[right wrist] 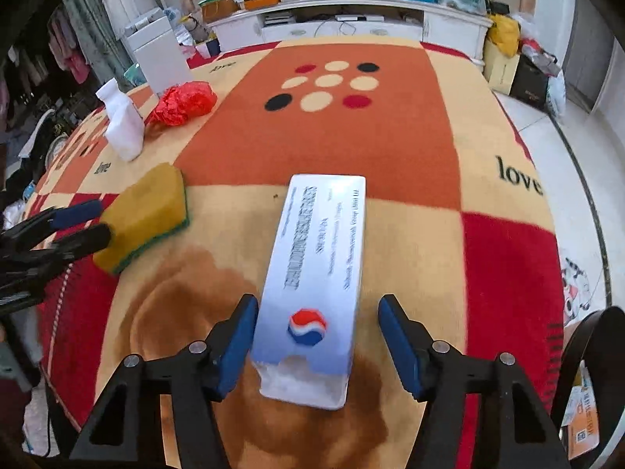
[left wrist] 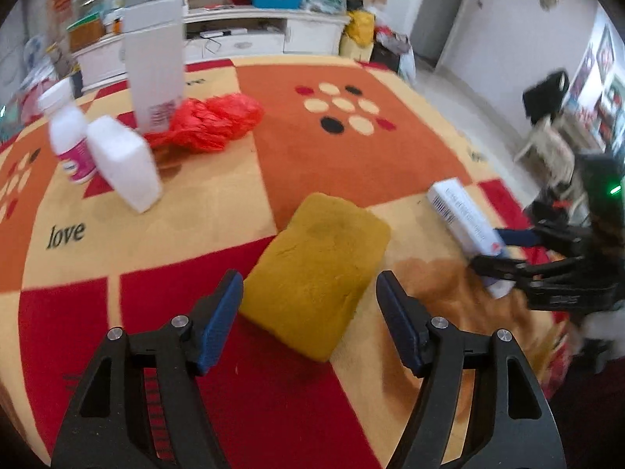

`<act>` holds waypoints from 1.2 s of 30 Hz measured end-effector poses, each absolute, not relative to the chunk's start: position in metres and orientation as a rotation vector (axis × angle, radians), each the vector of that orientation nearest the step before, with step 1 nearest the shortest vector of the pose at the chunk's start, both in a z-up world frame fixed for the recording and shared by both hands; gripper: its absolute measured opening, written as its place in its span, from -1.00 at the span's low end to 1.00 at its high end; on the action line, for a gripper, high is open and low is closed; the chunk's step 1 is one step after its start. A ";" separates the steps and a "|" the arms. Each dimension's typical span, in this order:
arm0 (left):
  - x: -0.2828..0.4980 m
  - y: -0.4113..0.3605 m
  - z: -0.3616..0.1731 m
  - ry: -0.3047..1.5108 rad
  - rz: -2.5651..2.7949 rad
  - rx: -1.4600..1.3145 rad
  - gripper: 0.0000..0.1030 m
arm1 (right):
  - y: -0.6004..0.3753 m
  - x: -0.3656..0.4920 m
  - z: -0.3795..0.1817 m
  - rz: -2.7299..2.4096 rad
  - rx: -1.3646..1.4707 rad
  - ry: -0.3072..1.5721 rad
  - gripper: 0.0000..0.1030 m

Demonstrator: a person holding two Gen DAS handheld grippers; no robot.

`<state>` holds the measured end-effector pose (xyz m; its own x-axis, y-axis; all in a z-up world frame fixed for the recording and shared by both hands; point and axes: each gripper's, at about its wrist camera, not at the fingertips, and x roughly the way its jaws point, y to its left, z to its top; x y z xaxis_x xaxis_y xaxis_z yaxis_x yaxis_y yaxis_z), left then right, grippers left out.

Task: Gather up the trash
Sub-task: 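Grasp the white box with red-blue logo with the right tool while the left grasps the yellow sponge, then carry the sponge and white box in both tools over the black bin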

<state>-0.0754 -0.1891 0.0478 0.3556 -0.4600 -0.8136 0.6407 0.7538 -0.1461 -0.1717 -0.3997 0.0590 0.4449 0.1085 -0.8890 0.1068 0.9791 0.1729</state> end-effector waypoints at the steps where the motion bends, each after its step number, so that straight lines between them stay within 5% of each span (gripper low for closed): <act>1: -0.074 -0.193 0.046 0.974 -0.706 0.233 0.36 | -0.401 -0.172 0.059 0.000 0.227 1.112 0.37; 2: -0.073 -0.197 0.043 0.975 -0.697 0.253 0.36 | -0.401 -0.172 0.058 -0.002 0.234 1.111 0.51; 9: -0.067 -0.208 0.038 1.010 -0.698 0.269 0.36 | -0.394 -0.159 0.054 0.000 0.248 1.067 0.52; 14: -0.073 -0.209 0.034 0.995 -0.680 0.264 0.18 | -0.390 -0.162 0.054 -0.018 0.171 1.028 -0.01; 20: -0.095 -0.207 0.056 0.954 -0.702 0.188 -0.01 | -0.402 -0.183 0.067 -0.014 0.199 0.988 -0.01; 36: -0.159 -0.269 0.075 0.885 -0.762 0.246 -0.02 | -0.432 -0.252 0.075 -0.017 0.256 1.021 -0.02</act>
<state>-0.1586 -0.2689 0.0751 0.3953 -0.4968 -0.7726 0.6902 0.7156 -0.1070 -0.2518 -0.4324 0.0752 0.5247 0.1051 -0.8448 0.1335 0.9699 0.2036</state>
